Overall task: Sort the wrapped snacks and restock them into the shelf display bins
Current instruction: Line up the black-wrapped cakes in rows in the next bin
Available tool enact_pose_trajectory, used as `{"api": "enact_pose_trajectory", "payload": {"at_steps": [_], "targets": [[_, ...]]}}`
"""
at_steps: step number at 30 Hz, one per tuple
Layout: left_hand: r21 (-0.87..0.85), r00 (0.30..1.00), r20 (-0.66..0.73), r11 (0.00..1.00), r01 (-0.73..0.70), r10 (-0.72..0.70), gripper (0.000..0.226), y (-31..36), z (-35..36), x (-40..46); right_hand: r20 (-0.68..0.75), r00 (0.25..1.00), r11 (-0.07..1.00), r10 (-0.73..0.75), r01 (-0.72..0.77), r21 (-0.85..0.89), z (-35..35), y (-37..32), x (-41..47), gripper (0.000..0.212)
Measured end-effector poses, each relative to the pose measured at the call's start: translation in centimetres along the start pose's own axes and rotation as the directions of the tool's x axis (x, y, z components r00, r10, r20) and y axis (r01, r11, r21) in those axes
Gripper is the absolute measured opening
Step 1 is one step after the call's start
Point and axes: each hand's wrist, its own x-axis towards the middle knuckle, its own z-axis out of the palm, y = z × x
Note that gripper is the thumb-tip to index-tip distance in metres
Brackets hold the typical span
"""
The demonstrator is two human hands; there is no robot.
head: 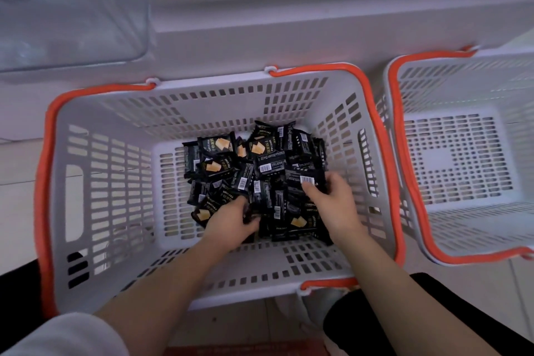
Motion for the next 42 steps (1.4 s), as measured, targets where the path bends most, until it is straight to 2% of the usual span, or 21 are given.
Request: {"api": "enact_pose_trajectory", "payload": {"at_steps": [1, 2, 3, 4, 7, 8, 10, 13, 15, 17, 19, 21, 23, 24, 25, 27, 30, 33, 36, 38, 42], "targets": [[-0.273, 0.996, 0.001, 0.959, 0.082, -0.085, 0.021, 0.5, -0.6, -0.4, -0.013, 0.991, 0.989, -0.131, 0.129, -0.069, 0.3, -0.5, -0.5, 0.013], [-0.52, 0.988, 0.038, 0.841, 0.149, -0.151, 0.018, 1.0, -1.2, -0.8, -0.015, 0.966, 0.957, -0.257, 0.253, -0.142, 0.6, -1.0, -1.1, 0.015], [-0.69, 0.977, 0.085, 0.696, 0.199, -0.194, 0.016, 1.5, -1.7, -1.1, -0.018, 0.929, 0.91, -0.369, 0.357, -0.21, 1.0, -1.5, -1.8, 0.016], [-0.79, 0.965, 0.137, 0.562, 0.243, -0.225, 0.016, 1.9, -2.2, -1.4, -0.018, 0.887, 0.857, -0.462, 0.441, -0.267, 1.4, -2.1, -2.5, 0.016], [-0.942, 0.951, 0.243, 0.189, 0.279, -0.191, 0.028, 3.3, -3.9, -2.4, 0.025, 0.737, 0.676, -0.675, 0.632, -0.379, 2.7, -3.5, -4.4, 0.018], [-0.96, 0.96, 0.238, 0.113, 0.255, -0.146, 0.032, 3.6, -4.4, -2.8, 0.056, 0.694, 0.621, -0.718, 0.675, -0.399, 3.0, -3.6, -5.0, 0.02], [-0.975, 0.973, 0.217, 0.037, 0.22, -0.077, 0.041, 4.0, -5.2, -3.9, 0.117, 0.651, 0.558, -0.75, 0.717, -0.419, 3.5, -3.5, -6.2, 0.026], [-0.975, 0.975, 0.221, -0.005, 0.22, -0.034, 0.05, 3.7, -5.4, -5.8, 0.164, 0.647, 0.538, -0.744, 0.726, -0.428, 3.8, -3.0, -7.6, 0.033], [-0.972, 0.972, 0.232, 0.02, 0.232, -0.029, 0.046, 3.4, -5.2, -6.9, 0.206, 0.633, 0.511, -0.746, 0.743, -0.433, 3.8, -2.6, -8.2, 0.037], [-0.971, 0.976, 0.213, 0.097, 0.217, -0.055, 0.035, 3.1, -4.9, -7.5, 0.308, 0.6, 0.458, -0.739, 0.782, -0.423, 3.9, -2.1, -8.7, 0.039], [-0.97, 0.976, 0.159, 0.162, 0.182, -0.149, 0.03, 2.8, -4.8, -7.7, 0.432, 0.606, 0.478, -0.667, 0.794, -0.376, 4.0, -1.7, -8.9, 0.038], [-0.938, 0.964, 0.106, 0.298, 0.179, -0.244, 0.026, 2.4, -4.8, -7.6, 0.481, 0.677, 0.586, -0.557, 0.731, -0.349, 3.8, -1.3, -8.4, 0.035], [-0.853, 0.96, 0.066, 0.484, 0.197, -0.274, 0.03, 1.8, -4.7, -7.2, 0.423, 0.808, 0.724, -0.409, 0.57, -0.388, 3.0, -0.8, -6.9, 0.028], [-0.794, 0.956, 0.067, 0.566, 0.224, -0.284, 0.036, 1.3, -4.7, -7.0, 0.381, 0.873, 0.772, -0.303, 0.46, -0.439, 2.4, -0.6, -5.9, 0.026], [-0.744, 0.952, 0.073, 0.619, 0.251, -0.297, 0.053, 0.9, -4.7, -6.9, 0.348, 0.916, 0.782, -0.197, 0.362, -0.508, 1.8, -0.3, -4.9, 0.026], [-0.676, 0.951, 0.076, 0.685, 0.27, -0.3, 0.067, 0.1, -4.7, -6.5, 0.335, 0.941, 0.715, -0.04, 0.261, -0.649, 0.8, 0.8, -3.0, 0.03], [-0.609, 0.948, 0.061, 0.74, 0.285, -0.314, 0.071, -0.5, -4.6, -6.3, 0.394, 0.917, 0.574, 0.059, 0.292, -0.765, 0.4, 2.3, -1.1, 0.037], [-0.557, 0.938, 0.056, 0.769, 0.314, -0.342, 0.076, -0.8, -4.5, -6.5, 0.395, 0.909, 0.483, 0.133, 0.289, -0.827, 0.7, 3.0, 0.1, 0.043], [-0.548, 0.935, 0.051, 0.773, 0.319, -0.35, 0.077, -1.1, -4.4, -6.1, 0.342, 0.927, 0.446, 0.157, 0.243, -0.862, 1.2, 3.6, 0.9, 0.044], [-0.554, 0.935, 0.048, 0.769, 0.317, -0.351, 0.075, -1.1, -4.3, -5.9, 0.335, 0.925, 0.366, 0.176, 0.255, -0.895, 1.3, 3.8, 1.4, 0.039], [-0.579, 0.943, 0.024, 0.764, 0.284, -0.333, 0.064, -0.8, -4.3, -5.6, 0.373, 0.873, 0.243, 0.313, 0.306, -0.92, 1.2, 3.7, 1.9, 0.05]]}}
